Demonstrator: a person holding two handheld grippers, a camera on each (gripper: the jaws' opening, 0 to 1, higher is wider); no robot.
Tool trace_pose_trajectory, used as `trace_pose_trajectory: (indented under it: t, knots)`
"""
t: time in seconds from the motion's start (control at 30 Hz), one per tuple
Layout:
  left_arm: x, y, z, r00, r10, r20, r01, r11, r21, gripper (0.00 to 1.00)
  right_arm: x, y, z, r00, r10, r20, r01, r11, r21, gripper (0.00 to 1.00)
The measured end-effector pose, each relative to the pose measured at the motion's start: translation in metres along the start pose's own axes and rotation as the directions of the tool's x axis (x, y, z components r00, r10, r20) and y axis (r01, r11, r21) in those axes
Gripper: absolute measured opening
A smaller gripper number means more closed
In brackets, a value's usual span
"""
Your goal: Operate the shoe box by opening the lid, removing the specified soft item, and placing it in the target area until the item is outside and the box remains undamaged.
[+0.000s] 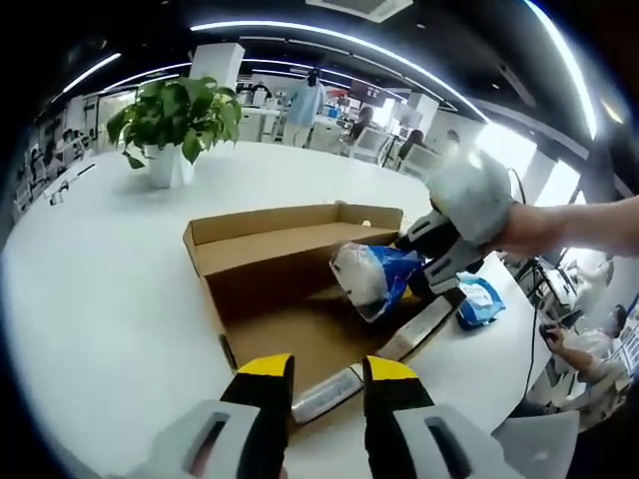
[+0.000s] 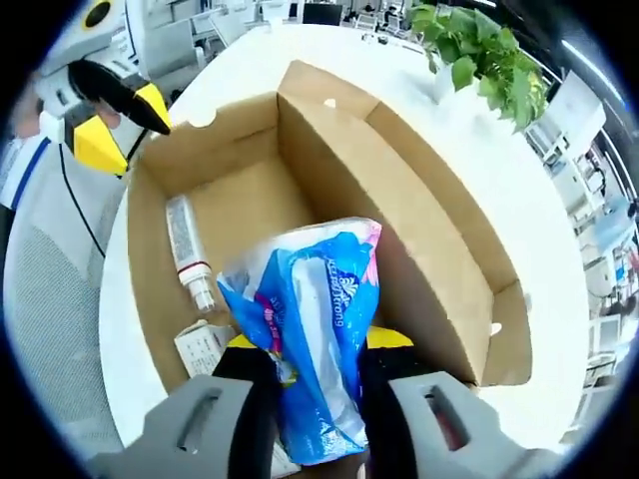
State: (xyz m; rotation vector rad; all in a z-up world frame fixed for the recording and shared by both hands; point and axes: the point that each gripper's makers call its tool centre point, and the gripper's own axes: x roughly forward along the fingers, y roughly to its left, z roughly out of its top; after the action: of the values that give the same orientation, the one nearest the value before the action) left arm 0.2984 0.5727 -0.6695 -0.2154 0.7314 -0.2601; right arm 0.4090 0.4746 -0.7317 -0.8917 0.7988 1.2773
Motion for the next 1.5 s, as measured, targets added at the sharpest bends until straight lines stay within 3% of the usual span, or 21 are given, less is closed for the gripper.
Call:
trace_pose_trajectory:
  t: [0.87,1.13,1.5]
  knots:
    - [-0.011,-0.020,0.008,0.999,-0.044,0.008,0.044,0.997,0.059,0.27,-0.064,-0.006,0.017,0.986,-0.136,0.094,0.136,0.991,0.013,0.26]
    - [-0.011,-0.026,0.011,0.998,-0.056,0.008,0.056,0.995,0.077,0.27,-0.082,-0.010,0.006,0.981,-0.175,0.082,0.177,0.984,-0.011,0.26]
    - [-0.008,-0.049,0.015,0.996,-0.084,0.003,0.083,0.990,0.113,0.27,-0.103,-0.015,-0.029,0.976,-0.214,0.048,0.213,0.977,0.011,0.26]
